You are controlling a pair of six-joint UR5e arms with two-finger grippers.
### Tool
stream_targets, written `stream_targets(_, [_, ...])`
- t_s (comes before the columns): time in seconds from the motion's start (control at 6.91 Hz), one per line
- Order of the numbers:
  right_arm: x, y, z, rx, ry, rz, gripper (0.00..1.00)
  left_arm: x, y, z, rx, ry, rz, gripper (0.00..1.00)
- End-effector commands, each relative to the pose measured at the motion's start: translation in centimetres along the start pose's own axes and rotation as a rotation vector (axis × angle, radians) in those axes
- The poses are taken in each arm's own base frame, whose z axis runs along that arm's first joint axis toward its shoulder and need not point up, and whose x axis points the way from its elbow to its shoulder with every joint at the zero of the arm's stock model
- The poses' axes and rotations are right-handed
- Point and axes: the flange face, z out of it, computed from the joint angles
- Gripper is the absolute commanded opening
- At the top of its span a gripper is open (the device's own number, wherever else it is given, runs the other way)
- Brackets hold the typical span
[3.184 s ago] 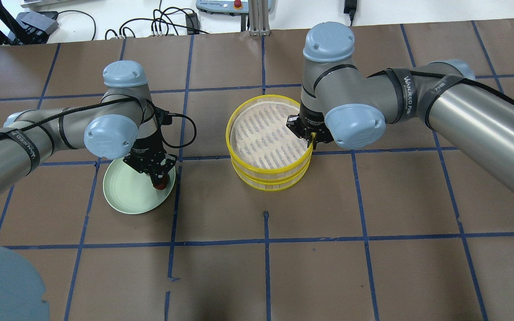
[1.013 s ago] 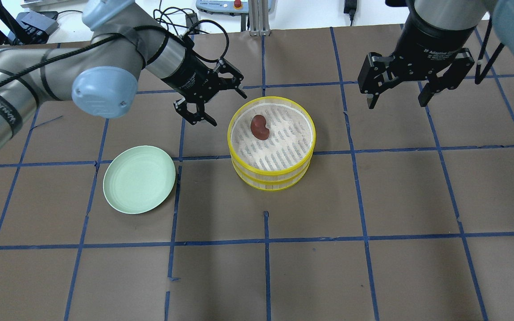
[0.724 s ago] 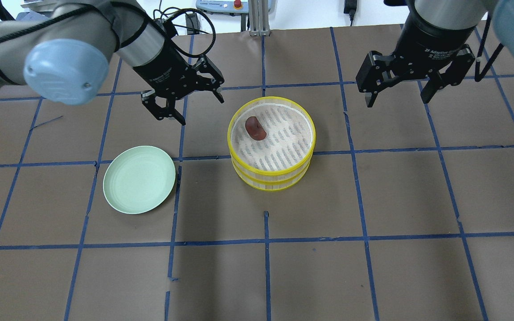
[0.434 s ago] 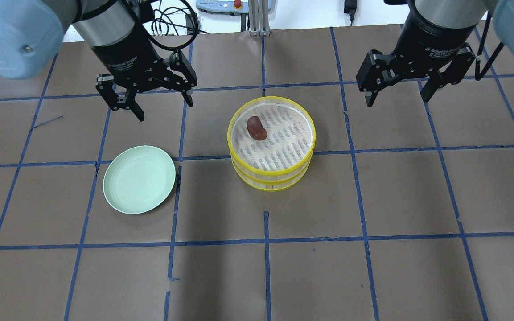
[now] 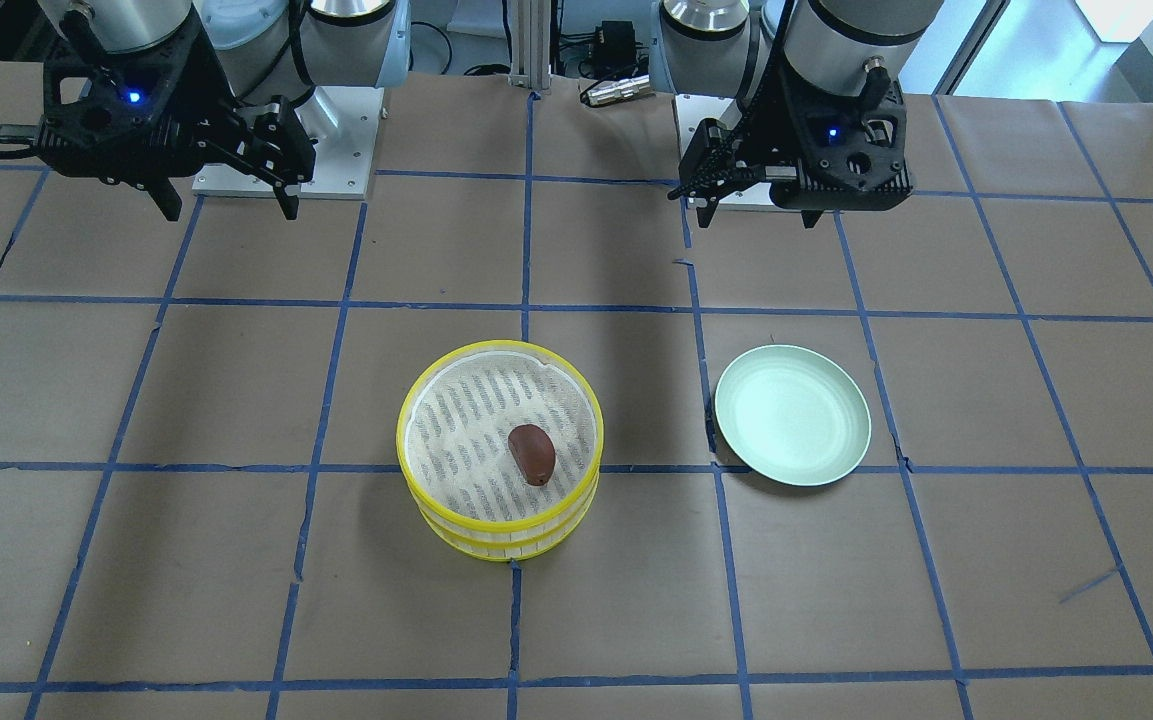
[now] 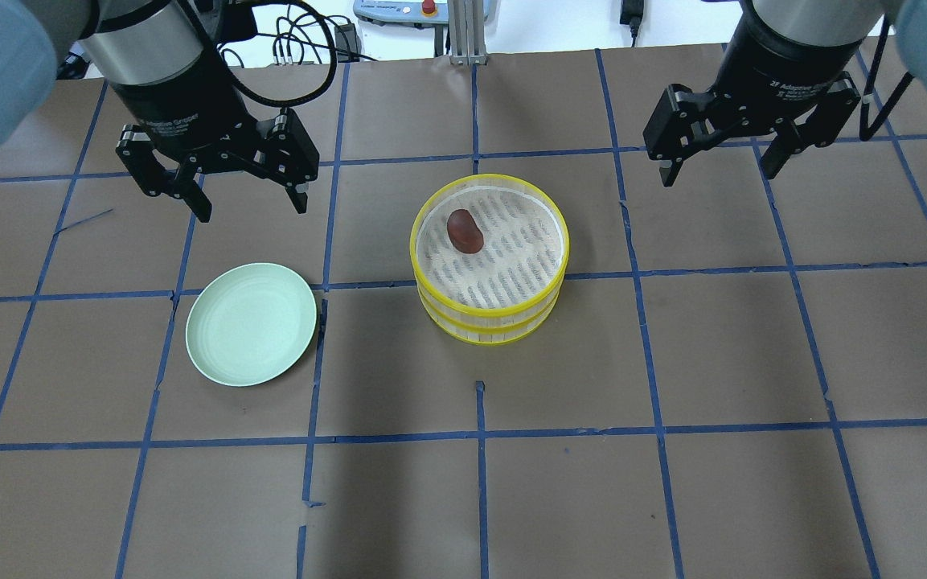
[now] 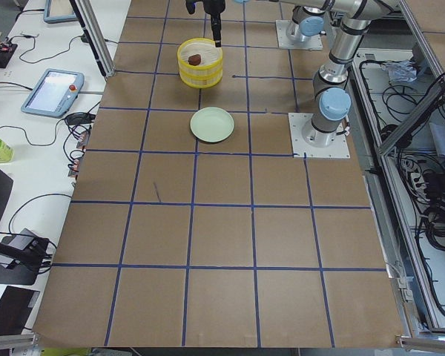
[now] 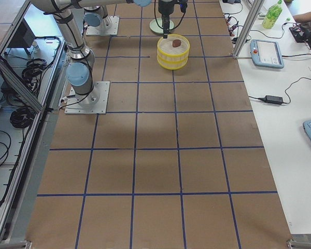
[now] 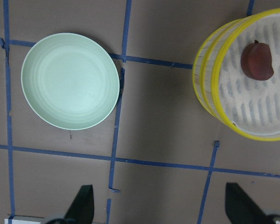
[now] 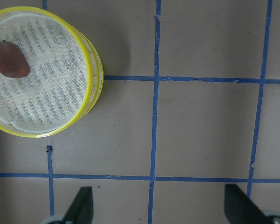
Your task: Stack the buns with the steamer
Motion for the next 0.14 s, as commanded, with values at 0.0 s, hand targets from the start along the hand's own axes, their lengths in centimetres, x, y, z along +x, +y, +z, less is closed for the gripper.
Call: stream_targets(0.0, [-0.06,0.21,-0.16,0.005,0.002,-0.003,1.0,-0.48,0.46,0.2,0.001,-0.002,0.04,1.0])
